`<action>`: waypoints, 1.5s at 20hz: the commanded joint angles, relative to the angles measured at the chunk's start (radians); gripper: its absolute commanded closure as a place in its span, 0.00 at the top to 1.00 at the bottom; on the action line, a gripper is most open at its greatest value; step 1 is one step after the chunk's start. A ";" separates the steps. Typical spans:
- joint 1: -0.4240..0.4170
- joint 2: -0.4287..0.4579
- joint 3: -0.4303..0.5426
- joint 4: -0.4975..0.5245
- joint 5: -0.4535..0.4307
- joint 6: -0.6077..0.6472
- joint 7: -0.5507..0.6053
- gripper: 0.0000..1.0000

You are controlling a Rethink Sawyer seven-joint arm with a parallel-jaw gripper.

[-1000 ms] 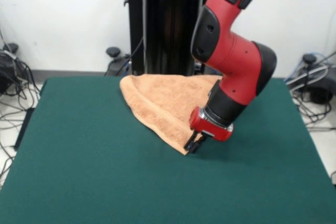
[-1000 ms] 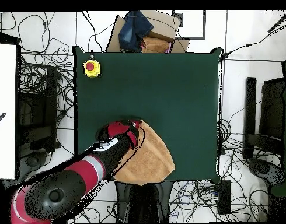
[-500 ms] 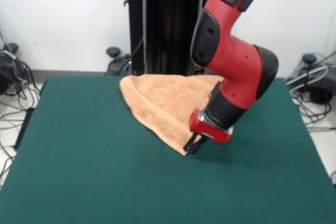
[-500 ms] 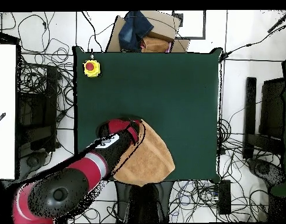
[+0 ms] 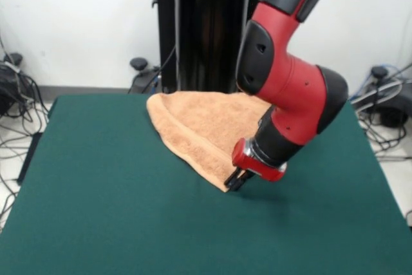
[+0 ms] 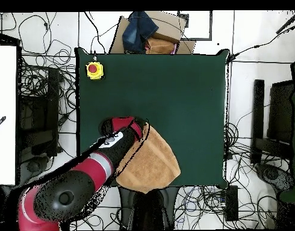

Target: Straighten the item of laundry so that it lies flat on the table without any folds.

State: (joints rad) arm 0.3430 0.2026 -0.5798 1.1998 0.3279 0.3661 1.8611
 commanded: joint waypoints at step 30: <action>-0.103 0.040 0.130 -0.364 -0.117 0.062 0.094 0.00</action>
State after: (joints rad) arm 0.2825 0.2654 -0.6016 0.9387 0.2176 0.6988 1.8611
